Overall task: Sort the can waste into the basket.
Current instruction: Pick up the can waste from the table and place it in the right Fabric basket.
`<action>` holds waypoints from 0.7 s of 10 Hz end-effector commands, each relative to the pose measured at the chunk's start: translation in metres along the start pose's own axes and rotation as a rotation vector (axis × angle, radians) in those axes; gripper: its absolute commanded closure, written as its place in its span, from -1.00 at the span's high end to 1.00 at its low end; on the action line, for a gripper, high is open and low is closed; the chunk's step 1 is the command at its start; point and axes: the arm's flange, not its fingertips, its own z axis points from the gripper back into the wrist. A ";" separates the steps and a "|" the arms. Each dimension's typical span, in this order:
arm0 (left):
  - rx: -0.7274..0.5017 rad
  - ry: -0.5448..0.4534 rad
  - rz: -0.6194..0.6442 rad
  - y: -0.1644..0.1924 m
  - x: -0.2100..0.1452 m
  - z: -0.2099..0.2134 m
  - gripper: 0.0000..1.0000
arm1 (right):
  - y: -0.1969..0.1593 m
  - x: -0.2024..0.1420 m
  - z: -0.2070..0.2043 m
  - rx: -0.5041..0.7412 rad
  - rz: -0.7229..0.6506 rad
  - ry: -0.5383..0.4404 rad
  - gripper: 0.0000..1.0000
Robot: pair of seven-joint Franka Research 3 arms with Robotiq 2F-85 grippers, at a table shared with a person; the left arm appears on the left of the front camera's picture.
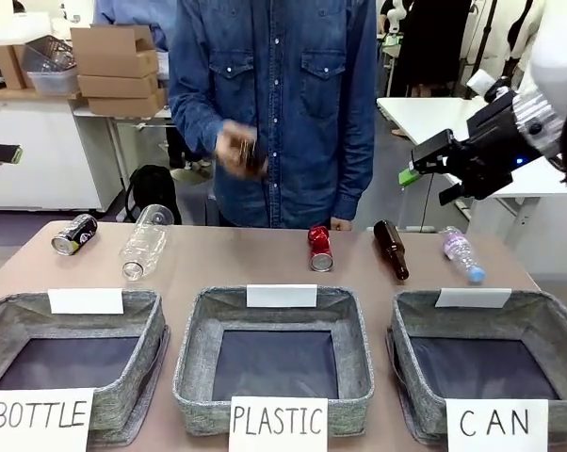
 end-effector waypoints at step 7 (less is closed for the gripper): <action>-0.021 -0.009 -0.024 -0.002 0.003 0.000 1.00 | -0.038 0.008 0.008 0.015 -0.079 0.049 1.00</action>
